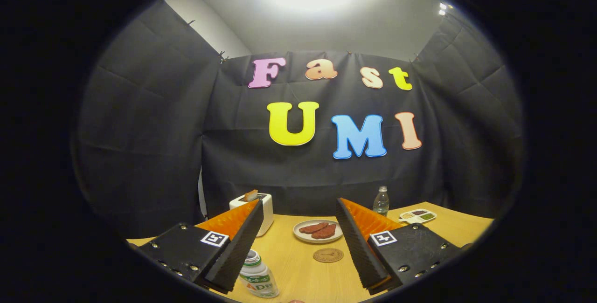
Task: Take the bottle from table, then pour the juice into the cup, finally place the bottle on the coaster
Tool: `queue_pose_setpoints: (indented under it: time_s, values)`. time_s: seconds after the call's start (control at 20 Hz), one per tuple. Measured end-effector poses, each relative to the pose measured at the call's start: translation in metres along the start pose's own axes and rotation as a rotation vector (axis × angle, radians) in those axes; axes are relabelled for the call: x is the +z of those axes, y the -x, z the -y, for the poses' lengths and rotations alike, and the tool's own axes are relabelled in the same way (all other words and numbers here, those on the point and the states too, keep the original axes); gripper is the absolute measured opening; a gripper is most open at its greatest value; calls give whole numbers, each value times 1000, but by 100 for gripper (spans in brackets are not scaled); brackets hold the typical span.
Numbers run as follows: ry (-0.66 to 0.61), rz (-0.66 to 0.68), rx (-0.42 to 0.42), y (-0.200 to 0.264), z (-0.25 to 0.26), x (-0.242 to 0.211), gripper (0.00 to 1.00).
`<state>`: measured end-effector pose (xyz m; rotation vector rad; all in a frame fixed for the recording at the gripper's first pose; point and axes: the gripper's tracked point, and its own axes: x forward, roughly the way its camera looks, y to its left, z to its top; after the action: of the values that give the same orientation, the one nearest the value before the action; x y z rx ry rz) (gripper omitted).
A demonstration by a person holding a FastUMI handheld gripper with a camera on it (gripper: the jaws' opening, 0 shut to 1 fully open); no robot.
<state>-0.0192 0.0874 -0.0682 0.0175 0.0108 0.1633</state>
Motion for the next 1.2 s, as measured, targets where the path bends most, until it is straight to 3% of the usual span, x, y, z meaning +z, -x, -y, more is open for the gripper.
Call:
queue_pose_setpoints:
  time_s: [0.45,1.2]
  values:
    - [-11,-88,47,5,-50,-56,95]
    - [79,-280,56,14,-76,-161,95]
